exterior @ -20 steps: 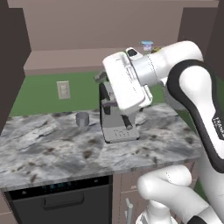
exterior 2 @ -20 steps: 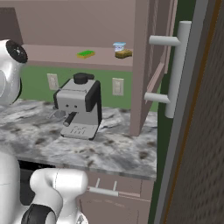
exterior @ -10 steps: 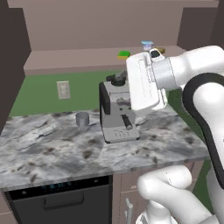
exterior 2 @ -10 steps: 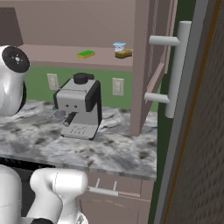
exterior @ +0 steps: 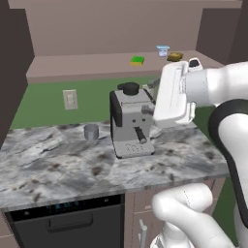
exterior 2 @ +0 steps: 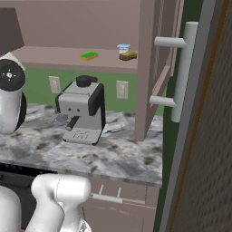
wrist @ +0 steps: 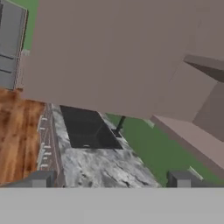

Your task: Pick the sponge and sponge from the cabinet and place them on the counter.

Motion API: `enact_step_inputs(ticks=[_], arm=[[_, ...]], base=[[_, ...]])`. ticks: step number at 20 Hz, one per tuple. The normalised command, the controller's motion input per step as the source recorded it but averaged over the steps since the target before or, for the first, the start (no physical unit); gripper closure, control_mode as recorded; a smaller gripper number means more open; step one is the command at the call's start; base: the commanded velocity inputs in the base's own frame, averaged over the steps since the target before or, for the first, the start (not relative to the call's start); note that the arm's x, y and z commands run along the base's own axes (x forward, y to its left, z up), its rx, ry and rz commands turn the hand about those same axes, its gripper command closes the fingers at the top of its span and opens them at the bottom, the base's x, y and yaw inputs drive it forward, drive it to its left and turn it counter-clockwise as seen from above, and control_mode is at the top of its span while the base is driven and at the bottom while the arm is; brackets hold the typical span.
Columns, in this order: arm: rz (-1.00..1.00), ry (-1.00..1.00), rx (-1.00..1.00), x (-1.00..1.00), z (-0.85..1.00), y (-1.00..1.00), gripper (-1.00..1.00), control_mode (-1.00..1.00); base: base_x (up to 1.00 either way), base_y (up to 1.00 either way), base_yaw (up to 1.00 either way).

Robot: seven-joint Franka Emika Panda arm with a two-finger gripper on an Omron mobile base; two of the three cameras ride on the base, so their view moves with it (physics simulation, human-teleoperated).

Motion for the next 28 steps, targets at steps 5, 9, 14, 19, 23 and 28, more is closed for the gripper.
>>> enact_step_inputs(ticks=[5,9,14,19,23,28], arm=[[-0.23,0.06,0.12,0.0,0.0,-0.34,-1.0,-1.0],[-0.22,0.05,0.12,0.0,0.07,-0.32,-1.0,-1.0],[-0.18,0.02,0.07,0.06,0.14,-0.23,-1.0,-1.0],[-0.18,0.02,0.07,0.07,0.17,-0.23,-1.0,-1.0],[-0.17,0.01,0.1,0.06,0.09,-0.23,-1.0,-1.0],[-0.16,0.0,0.11,0.08,0.0,-0.2,-1.0,-1.0]], base=[[0.0,0.0,0.0],[0.0,0.0,0.0],[0.0,0.0,0.0],[0.0,0.0,0.0],[0.0,0.0,0.0],[0.0,0.0,0.0]])
